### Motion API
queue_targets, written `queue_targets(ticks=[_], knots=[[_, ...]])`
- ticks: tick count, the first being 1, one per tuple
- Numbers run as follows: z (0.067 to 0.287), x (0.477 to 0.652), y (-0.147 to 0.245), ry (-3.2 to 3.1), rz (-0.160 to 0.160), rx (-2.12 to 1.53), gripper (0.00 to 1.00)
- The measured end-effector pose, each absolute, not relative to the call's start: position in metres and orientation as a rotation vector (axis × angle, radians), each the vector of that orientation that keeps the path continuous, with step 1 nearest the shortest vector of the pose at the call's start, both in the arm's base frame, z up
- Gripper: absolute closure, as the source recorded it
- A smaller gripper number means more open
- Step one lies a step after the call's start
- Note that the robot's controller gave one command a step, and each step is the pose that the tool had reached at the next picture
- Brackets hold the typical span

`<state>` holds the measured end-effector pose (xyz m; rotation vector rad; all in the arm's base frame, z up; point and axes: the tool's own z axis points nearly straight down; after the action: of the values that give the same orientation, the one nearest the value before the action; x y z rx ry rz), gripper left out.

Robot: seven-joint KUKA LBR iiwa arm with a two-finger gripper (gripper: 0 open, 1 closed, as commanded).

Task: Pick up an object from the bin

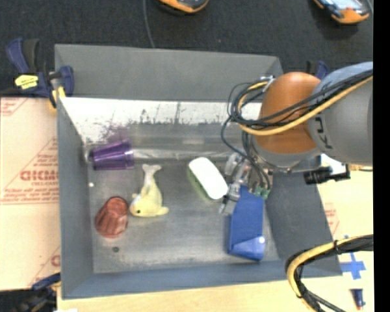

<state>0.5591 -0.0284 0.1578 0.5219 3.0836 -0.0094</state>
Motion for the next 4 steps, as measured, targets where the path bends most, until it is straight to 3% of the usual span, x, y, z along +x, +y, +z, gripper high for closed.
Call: queue_targets(ticks=[1,2,4], knots=[[0.15,0.558,0.026,3.076,-0.002,0.53,0.0],[0.21,0.562,0.017,3.061,-0.009,0.651,0.0],[0.168,0.548,0.069,3.097,-0.008,0.459,0.0]])
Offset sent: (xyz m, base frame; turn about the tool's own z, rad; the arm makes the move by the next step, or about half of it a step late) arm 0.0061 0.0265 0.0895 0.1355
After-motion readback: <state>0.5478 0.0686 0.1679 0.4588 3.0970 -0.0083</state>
